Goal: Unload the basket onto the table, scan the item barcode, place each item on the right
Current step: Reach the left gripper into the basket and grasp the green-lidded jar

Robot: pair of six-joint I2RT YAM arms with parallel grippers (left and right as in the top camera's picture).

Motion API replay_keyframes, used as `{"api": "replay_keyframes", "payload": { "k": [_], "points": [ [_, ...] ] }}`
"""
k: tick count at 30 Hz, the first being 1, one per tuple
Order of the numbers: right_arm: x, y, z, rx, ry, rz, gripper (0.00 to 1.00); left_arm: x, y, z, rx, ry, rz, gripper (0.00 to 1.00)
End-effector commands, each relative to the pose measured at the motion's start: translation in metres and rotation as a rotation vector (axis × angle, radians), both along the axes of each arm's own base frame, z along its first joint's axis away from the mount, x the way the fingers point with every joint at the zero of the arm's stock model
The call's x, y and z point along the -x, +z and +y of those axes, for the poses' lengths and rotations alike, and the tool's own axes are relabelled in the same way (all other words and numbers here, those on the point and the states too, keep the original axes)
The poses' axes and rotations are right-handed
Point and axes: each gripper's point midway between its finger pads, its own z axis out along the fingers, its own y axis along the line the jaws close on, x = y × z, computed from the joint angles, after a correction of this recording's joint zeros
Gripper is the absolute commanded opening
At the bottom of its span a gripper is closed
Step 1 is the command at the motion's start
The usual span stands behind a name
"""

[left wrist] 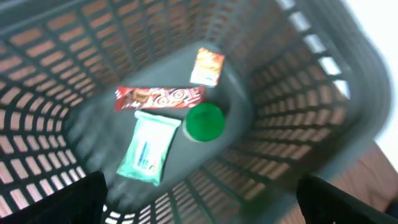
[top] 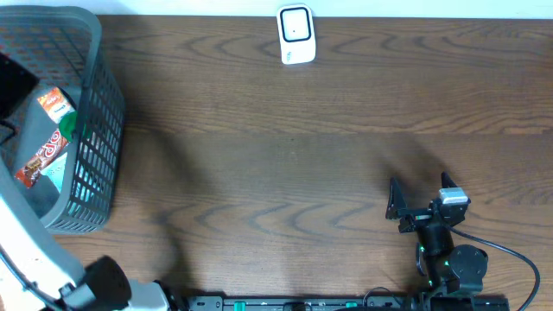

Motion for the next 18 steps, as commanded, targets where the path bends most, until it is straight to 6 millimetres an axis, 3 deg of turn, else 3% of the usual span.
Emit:
{"api": "replay_keyframes", "payload": {
  "k": [1,9,18],
  "points": [
    [0.001,0.000,0.004,-0.013,0.019,0.002,0.99,-0.009,-0.032,0.016,0.067,0.051,0.071,0.98],
    [0.001,0.000,0.004,-0.013,0.019,0.002,0.99,-0.033,-0.102,0.028,0.166,0.045,0.234,0.98],
    [0.001,0.000,0.004,-0.013,0.020,0.002,0.99,-0.046,-0.145,0.030,0.254,0.057,0.303,0.98]
  ]
}}
